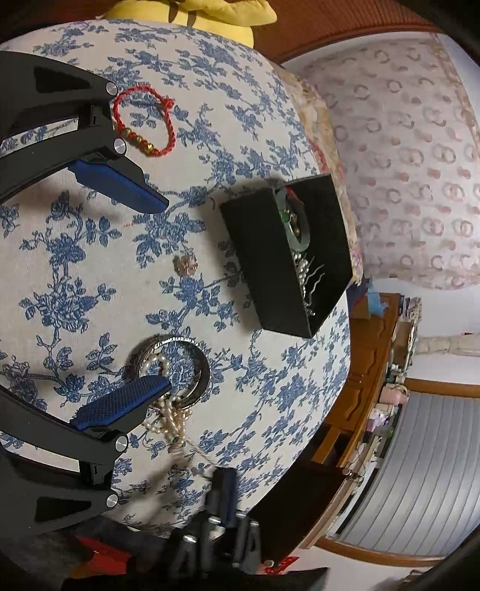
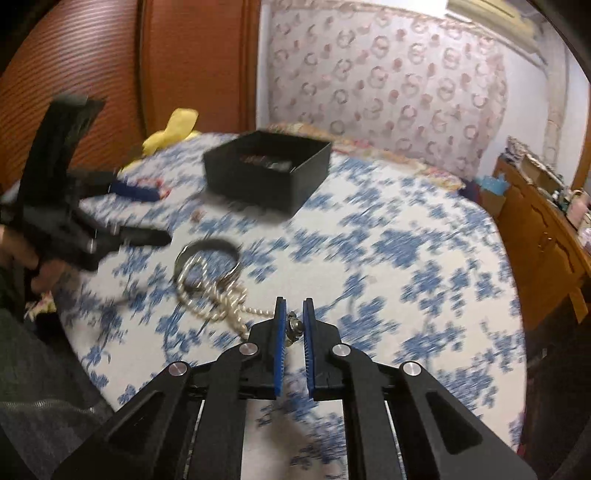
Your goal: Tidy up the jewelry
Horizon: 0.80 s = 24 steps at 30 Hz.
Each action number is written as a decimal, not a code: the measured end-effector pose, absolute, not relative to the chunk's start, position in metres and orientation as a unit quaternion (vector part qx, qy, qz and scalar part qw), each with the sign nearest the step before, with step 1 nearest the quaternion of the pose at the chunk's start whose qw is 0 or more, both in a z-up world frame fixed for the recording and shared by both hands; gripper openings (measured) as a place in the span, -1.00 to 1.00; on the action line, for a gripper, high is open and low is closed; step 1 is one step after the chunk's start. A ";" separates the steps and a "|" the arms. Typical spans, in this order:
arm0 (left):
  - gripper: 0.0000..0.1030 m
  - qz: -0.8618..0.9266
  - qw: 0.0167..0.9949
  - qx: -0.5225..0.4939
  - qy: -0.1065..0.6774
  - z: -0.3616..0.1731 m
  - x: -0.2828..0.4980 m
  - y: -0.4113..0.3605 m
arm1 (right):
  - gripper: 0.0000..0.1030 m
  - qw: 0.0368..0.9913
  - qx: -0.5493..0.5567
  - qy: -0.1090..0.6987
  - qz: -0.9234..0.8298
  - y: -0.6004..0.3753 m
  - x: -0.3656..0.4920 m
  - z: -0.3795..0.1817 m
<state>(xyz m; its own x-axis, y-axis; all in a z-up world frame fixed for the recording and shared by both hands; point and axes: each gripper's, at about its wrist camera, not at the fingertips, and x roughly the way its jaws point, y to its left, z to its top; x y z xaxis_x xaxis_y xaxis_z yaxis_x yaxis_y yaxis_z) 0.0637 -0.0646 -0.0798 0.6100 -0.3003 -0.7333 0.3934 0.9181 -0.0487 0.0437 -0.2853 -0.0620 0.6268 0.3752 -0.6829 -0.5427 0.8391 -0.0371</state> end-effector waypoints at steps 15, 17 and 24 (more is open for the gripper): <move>-0.29 -0.234 0.873 0.068 0.422 -0.087 0.097 -0.089 | -0.80 0.900 -0.114 0.346 0.240 -0.297 0.055 -0.064; -0.46 -0.239 0.869 0.076 0.426 -0.089 0.100 -0.095 | -0.80 0.900 -0.113 0.345 0.240 -0.297 0.055 -0.065; -0.77 -0.249 0.860 0.114 0.430 -0.095 0.104 -0.111 | -0.80 0.899 -0.113 0.348 0.242 -0.295 0.055 -0.068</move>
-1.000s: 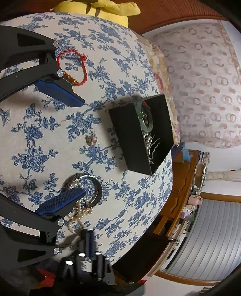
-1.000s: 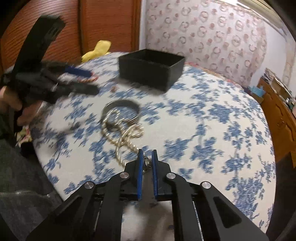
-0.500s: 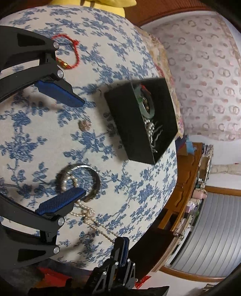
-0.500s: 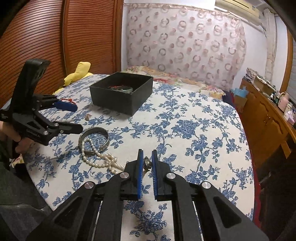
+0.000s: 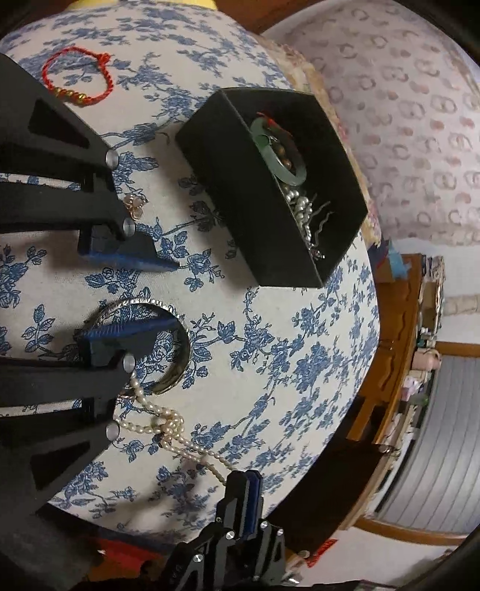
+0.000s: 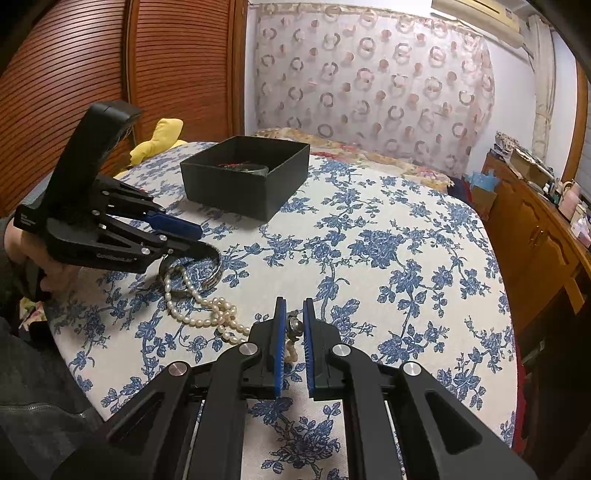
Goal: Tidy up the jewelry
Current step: 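Grasp the silver bangle tangled with pearls with the left tool, then lift the bangle and pearls over the box with the left tool while the right tool carries the earring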
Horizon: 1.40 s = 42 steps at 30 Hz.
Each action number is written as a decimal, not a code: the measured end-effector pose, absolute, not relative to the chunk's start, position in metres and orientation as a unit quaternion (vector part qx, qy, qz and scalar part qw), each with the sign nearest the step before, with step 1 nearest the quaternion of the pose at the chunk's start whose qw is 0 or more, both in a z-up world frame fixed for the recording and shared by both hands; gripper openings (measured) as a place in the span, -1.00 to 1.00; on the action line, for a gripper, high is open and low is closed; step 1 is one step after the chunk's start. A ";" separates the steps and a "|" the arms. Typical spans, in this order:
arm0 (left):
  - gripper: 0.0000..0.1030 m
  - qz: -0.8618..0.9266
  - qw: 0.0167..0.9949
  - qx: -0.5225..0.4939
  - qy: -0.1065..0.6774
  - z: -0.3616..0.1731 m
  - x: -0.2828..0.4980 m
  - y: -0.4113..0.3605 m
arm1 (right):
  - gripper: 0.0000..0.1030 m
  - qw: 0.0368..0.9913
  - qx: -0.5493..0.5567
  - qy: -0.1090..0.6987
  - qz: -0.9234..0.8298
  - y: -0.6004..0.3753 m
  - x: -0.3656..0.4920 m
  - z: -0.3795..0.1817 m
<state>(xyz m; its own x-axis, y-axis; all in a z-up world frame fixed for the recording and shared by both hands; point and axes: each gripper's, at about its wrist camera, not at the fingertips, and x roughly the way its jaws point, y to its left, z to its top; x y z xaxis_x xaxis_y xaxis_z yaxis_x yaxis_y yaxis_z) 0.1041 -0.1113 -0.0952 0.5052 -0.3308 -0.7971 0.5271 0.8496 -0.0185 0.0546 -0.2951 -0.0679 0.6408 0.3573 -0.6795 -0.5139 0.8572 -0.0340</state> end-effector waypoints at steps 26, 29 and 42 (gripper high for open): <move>-0.92 -0.201 0.875 0.168 0.406 -0.075 0.094 -0.070 | -0.81 0.919 -0.093 0.332 0.191 -0.317 0.069 -0.062; -0.92 -0.207 0.870 0.171 0.414 -0.082 0.088 -0.068 | -0.81 0.925 -0.085 0.323 0.182 -0.319 0.073 -0.059; -0.92 -0.193 0.882 0.132 0.408 -0.079 0.086 -0.049 | -0.81 0.931 -0.077 0.313 0.168 -0.324 0.082 -0.049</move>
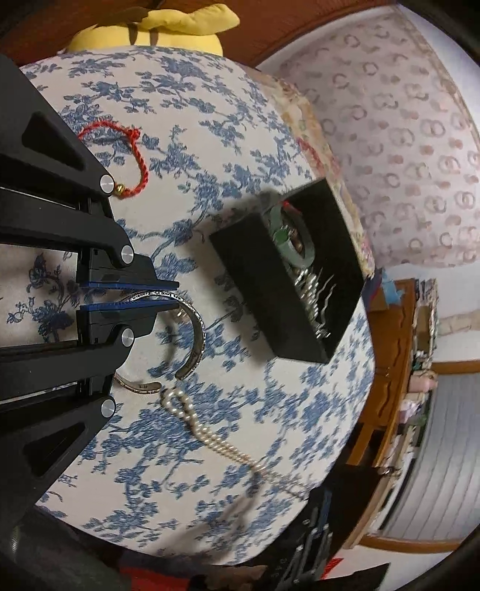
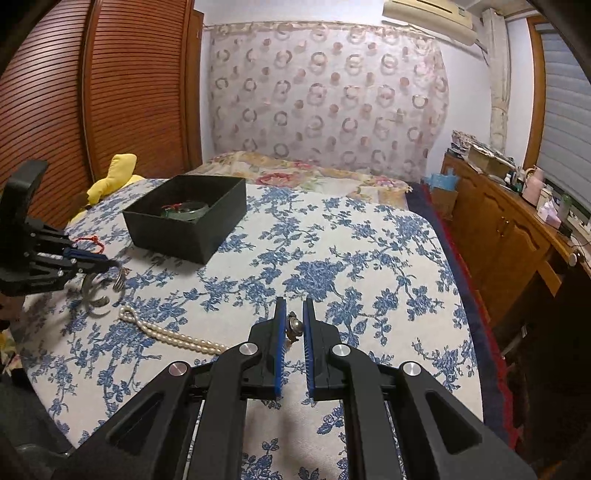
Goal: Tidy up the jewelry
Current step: 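Lift the bangle and pearls over the box with the left tool while the right tool carries the earring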
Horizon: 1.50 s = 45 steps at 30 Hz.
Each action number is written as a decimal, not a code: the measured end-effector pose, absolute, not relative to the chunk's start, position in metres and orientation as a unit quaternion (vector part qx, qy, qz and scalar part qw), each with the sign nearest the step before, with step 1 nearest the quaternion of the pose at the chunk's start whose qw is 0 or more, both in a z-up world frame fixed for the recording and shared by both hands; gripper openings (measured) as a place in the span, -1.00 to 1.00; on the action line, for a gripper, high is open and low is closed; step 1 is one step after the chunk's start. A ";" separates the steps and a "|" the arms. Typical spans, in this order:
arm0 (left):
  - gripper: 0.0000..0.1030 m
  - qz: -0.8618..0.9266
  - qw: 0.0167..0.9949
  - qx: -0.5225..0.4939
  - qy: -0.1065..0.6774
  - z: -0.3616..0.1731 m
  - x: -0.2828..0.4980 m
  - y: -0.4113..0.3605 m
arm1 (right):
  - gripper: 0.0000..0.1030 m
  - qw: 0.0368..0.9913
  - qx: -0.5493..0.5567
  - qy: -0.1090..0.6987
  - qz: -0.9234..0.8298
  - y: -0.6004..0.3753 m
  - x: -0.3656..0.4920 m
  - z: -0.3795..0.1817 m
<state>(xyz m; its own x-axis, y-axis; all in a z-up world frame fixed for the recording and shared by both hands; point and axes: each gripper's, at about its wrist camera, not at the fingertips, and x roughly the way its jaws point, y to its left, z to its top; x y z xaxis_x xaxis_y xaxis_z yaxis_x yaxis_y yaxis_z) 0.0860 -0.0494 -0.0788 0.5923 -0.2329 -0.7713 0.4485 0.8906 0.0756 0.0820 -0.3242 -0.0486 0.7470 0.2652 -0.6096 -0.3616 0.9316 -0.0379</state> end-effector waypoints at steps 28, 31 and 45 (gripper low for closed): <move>-0.91 -0.140 0.927 0.031 0.348 -0.026 0.140 -0.026 | -0.81 0.949 -0.103 0.175 0.242 -0.254 0.125 0.097; -0.91 -0.134 0.928 0.024 0.348 -0.026 0.149 -0.025 | -0.81 0.951 -0.107 0.162 0.241 -0.248 0.135 0.113; -0.88 -0.121 0.926 0.003 0.359 -0.037 0.185 -0.026 | -0.81 0.948 -0.118 0.163 0.246 -0.214 0.183 0.130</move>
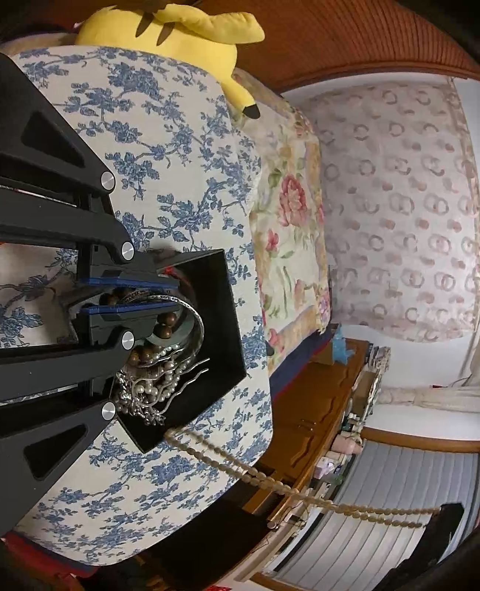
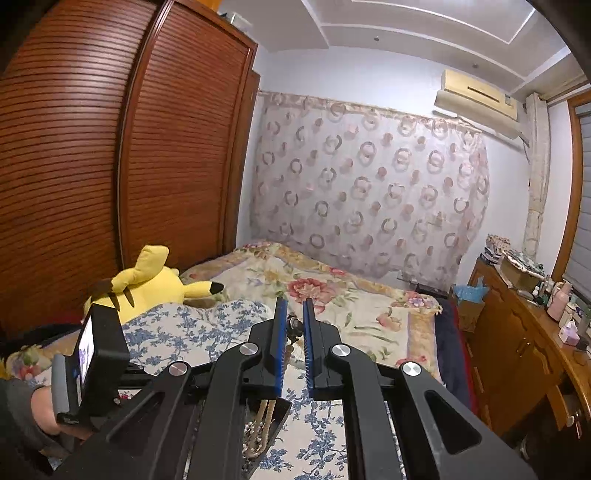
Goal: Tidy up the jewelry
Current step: 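Lift the bangle and pearls over the box with the left tool while the right tool carries the earring, then lower the bangle and earring into the box and open both tools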
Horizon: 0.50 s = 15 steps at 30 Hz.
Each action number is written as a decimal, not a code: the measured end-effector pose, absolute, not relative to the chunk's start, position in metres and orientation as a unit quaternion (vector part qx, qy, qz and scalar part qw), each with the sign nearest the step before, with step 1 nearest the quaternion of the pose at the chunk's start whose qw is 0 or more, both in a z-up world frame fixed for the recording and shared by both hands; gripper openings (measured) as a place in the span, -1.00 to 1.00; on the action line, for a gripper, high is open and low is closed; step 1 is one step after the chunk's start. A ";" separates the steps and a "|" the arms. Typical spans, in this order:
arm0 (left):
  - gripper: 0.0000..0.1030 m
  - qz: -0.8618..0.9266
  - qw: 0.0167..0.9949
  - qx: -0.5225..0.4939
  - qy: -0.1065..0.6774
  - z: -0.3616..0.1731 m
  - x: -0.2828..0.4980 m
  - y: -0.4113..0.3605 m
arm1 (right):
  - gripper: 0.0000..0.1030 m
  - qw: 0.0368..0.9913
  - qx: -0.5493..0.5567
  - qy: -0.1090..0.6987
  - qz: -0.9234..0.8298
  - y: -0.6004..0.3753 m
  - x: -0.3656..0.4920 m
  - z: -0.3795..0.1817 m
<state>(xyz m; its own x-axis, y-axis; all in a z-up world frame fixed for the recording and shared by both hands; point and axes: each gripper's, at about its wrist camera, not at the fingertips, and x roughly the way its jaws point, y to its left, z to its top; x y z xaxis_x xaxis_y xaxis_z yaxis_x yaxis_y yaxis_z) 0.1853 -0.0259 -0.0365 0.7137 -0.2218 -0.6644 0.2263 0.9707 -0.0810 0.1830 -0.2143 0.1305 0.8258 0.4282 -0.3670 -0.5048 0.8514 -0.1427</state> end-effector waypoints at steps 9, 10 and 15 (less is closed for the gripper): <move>-0.83 -0.115 0.932 0.001 0.344 -0.028 0.172 -0.018 | -0.81 0.939 -0.123 0.195 0.254 -0.199 0.198 0.105; -0.81 -0.114 0.933 0.002 0.342 -0.027 0.170 -0.016 | -0.81 0.938 -0.123 0.197 0.256 -0.197 0.199 0.103; -0.65 -0.105 0.937 0.011 0.333 -0.021 0.156 -0.007 | -0.80 0.933 -0.130 0.210 0.262 -0.187 0.200 0.090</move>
